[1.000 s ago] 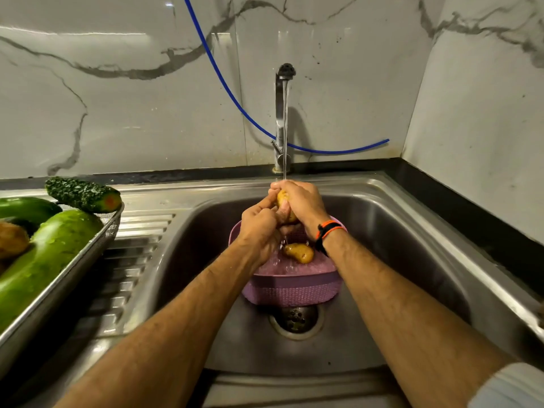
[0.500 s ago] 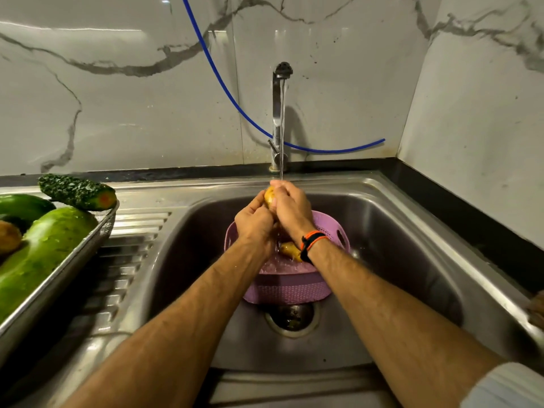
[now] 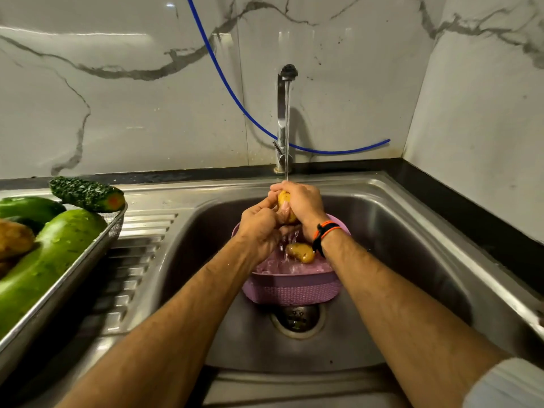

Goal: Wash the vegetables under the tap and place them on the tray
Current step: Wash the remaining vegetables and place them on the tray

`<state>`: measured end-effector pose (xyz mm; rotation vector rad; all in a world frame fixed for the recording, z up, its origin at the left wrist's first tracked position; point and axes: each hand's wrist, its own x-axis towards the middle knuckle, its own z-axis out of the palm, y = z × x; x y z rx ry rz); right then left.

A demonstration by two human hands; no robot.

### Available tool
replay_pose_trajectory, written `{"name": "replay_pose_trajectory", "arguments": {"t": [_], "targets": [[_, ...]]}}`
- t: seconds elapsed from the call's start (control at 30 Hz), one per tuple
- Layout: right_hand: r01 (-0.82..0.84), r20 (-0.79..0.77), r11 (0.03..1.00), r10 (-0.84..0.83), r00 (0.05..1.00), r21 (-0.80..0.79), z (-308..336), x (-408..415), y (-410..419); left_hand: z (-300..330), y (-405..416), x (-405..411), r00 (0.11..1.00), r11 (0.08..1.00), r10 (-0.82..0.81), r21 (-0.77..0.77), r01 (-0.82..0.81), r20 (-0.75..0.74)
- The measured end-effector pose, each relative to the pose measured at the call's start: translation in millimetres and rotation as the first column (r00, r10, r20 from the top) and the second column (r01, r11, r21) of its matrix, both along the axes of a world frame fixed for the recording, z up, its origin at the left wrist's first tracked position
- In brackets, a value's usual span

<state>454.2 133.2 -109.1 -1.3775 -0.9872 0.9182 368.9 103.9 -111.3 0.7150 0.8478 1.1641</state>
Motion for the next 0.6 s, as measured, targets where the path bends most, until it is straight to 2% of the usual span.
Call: {"name": "replay_pose_trajectory", "arguments": {"t": [0.17, 0.27, 0.37, 0.47, 0.6], "targets": [[-0.073, -0.140, 0.996, 0.064, 0.988, -0.054, -6, 13, 4, -7, 7, 3, 0.996, 0.999, 0.023, 0.051, -0.019, -0.089], [-0.098, -0.311, 0.991, 0.064, 0.948, -0.095, -5, 14, 4, -7, 11, -2, 0.998, 1.000, -0.021, 0.011, 0.021, -0.053], [-0.108, -0.426, 0.992, 0.072, 0.902, -0.062, -6, 15, 4, -6, 13, -5, 0.999, 0.998, -0.050, -0.048, 0.051, 0.010], [-0.107, -0.463, 0.993, 0.068, 0.884, -0.058, -9, 17, 4, -9, 16, -7, 0.997, 0.996, -0.080, -0.045, 0.081, 0.011], [-0.118, -0.439, 0.991, 0.081, 0.895, -0.058, -9, 20, 3, -9, 15, -8, 0.996, 0.996, -0.094, -0.006, 0.094, 0.002]]}}
